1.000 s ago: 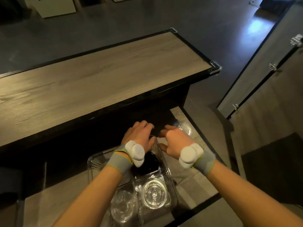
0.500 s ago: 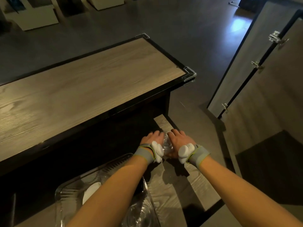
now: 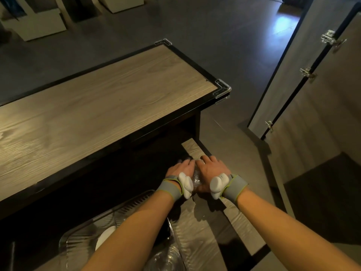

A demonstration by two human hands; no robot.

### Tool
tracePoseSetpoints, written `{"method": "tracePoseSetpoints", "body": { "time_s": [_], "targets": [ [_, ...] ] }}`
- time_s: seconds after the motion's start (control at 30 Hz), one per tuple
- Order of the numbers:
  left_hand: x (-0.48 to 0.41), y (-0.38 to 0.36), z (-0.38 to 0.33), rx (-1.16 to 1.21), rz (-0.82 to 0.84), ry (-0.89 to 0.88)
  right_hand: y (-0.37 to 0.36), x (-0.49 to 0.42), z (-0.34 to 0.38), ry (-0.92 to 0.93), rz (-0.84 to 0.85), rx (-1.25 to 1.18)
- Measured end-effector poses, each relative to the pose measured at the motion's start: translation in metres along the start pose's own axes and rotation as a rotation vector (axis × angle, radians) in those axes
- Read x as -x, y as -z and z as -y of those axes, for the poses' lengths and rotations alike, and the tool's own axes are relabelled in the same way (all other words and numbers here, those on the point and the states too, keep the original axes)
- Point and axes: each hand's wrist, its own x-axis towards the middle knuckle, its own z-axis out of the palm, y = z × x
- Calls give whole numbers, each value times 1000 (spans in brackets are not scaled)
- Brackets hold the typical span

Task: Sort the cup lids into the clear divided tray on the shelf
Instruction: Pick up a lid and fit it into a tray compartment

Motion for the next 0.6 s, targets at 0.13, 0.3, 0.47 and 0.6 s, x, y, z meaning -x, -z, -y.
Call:
{"method": "tracePoseSetpoints", "body": {
  "time_s": [0.13, 0.3, 0.47, 0.6],
  "targets": [
    [25, 17, -1, 26, -92, -53, 24, 25, 9, 21, -84, 3],
    [92, 37, 5, 81, -163, -139, 48, 68, 35, 86, -130, 13],
    [157, 42, 47, 65, -262, -89, 61, 121, 74, 122, -81, 5],
    [179, 28, 88, 36, -246, 112, 46, 157, 107, 219, 41, -57]
  ]
}}
